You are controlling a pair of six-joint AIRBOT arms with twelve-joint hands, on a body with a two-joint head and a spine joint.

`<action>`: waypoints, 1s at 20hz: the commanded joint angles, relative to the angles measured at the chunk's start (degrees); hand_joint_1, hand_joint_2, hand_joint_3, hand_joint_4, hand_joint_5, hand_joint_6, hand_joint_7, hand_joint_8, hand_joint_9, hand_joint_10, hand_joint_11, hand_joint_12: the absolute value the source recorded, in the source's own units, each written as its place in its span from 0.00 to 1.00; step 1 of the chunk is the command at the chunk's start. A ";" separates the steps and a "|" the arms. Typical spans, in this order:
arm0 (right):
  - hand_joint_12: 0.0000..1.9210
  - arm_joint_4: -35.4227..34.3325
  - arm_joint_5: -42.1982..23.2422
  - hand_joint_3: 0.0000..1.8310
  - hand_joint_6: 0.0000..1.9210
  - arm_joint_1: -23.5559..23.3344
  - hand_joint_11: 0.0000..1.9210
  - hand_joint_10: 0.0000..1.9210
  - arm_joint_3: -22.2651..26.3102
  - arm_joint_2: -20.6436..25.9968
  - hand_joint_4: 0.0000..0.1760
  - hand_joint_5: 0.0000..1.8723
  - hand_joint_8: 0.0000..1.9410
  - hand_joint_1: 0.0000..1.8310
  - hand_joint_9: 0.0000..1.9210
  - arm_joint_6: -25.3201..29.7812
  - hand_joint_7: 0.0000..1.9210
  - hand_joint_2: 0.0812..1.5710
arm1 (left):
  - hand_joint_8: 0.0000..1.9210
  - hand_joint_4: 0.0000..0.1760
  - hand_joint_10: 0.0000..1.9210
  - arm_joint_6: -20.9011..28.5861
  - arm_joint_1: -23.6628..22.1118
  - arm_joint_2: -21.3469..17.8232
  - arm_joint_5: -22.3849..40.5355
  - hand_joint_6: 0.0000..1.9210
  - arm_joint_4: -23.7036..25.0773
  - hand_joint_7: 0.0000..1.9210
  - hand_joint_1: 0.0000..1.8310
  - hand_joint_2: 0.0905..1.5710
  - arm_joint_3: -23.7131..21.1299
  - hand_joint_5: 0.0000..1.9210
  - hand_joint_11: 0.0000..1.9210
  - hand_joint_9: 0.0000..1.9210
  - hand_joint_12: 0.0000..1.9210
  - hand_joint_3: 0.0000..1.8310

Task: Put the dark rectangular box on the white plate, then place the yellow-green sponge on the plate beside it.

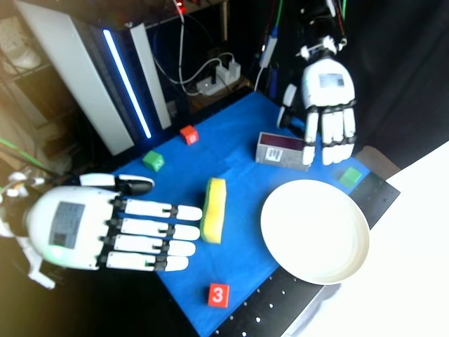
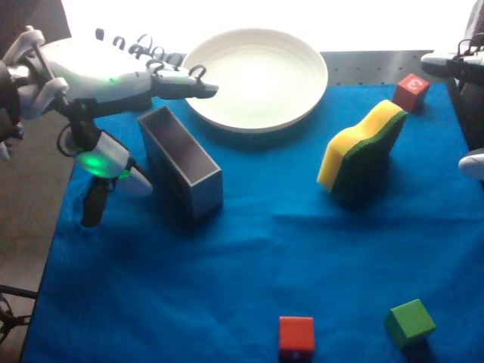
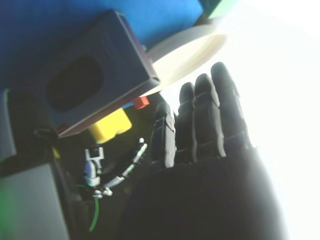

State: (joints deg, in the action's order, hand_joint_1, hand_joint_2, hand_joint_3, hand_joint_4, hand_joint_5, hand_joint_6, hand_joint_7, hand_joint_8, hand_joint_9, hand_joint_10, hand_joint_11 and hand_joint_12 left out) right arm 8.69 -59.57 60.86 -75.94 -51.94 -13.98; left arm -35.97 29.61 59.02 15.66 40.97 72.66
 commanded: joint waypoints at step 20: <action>0.09 -2.20 -5.88 0.00 0.00 -0.82 0.09 0.00 -0.36 -0.19 0.15 0.06 0.00 0.30 0.08 1.35 0.06 0.69 | 0.44 0.00 0.56 16.31 0.08 1.64 13.88 0.47 -1.87 0.56 0.76 0.66 5.24 0.51 0.43 0.53 0.63 0.00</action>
State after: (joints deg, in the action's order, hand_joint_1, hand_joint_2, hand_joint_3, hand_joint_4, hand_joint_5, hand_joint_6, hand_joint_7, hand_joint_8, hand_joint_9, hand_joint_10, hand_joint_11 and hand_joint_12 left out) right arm 8.88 -59.29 60.86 -75.99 -52.18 -13.15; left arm -19.84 30.28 60.84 24.12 40.69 77.95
